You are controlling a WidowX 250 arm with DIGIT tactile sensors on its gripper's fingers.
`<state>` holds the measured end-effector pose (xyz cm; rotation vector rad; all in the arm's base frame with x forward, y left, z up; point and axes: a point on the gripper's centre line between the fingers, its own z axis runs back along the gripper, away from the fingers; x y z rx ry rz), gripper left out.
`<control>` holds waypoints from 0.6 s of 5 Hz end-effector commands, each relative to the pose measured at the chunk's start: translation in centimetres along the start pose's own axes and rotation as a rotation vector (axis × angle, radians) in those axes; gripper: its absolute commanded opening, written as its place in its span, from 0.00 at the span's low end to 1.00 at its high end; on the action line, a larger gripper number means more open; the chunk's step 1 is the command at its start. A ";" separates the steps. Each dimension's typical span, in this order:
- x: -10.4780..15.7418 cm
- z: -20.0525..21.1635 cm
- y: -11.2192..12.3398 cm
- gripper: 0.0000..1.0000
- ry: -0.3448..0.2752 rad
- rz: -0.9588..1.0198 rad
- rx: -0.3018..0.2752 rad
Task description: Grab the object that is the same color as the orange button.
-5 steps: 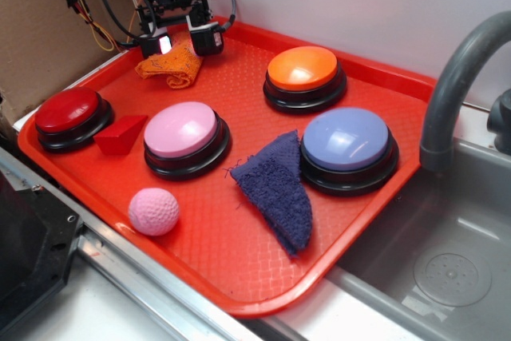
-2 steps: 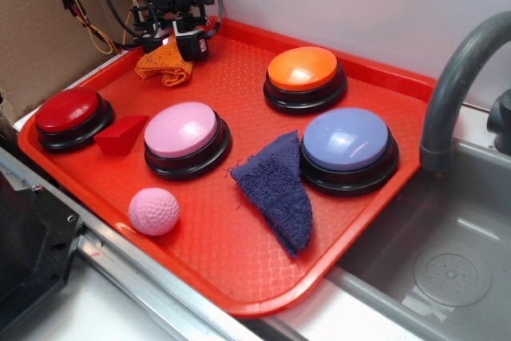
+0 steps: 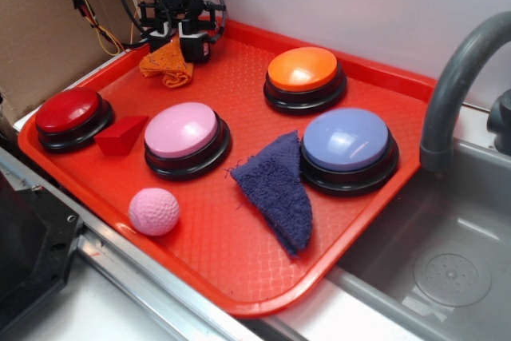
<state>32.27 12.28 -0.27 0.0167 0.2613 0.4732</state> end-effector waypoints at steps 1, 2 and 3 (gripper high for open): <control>-6.5 4.8 -0.7 0.00 -0.094 -0.042 -0.038; -11.0 8.9 -1.0 0.00 -0.117 -0.042 -0.086; -15.5 12.1 -0.9 0.00 -0.268 0.065 0.009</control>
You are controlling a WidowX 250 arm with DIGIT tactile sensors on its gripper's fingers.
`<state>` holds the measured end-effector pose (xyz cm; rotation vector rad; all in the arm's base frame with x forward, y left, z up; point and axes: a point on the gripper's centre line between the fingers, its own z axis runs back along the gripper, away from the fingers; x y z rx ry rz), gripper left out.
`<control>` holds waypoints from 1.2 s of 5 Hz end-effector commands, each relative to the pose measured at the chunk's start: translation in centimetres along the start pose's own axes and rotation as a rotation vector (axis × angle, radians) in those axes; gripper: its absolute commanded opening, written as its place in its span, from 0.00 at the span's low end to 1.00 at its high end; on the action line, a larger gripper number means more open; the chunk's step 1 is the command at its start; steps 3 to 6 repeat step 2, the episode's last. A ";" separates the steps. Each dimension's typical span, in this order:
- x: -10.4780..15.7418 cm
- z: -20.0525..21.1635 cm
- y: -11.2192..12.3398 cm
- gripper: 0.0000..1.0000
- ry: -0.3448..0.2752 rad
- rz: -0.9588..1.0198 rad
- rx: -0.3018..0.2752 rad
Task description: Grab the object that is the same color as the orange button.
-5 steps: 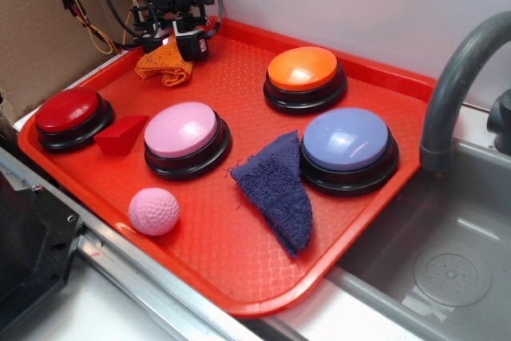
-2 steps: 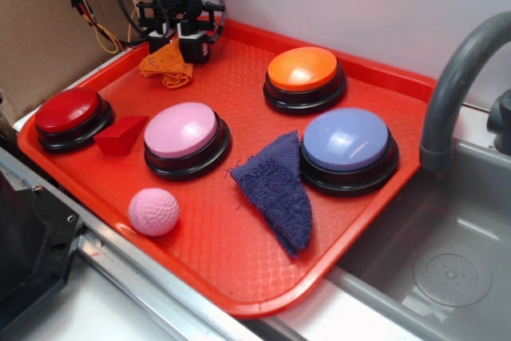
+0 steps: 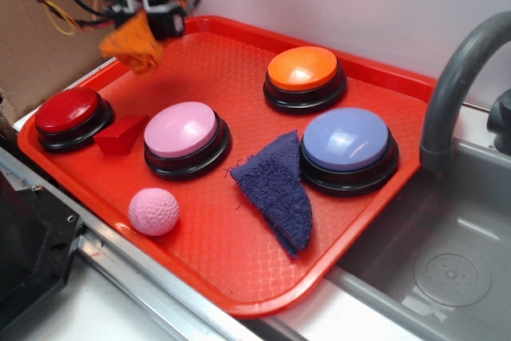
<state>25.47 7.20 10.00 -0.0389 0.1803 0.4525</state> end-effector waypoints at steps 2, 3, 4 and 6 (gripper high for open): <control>-6.1 9.3 -0.5 0.00 -0.168 -0.227 -0.054; -6.1 9.3 -0.5 0.00 -0.168 -0.227 -0.054; -6.1 9.3 -0.5 0.00 -0.168 -0.227 -0.054; -6.1 9.3 -0.5 0.00 -0.168 -0.227 -0.054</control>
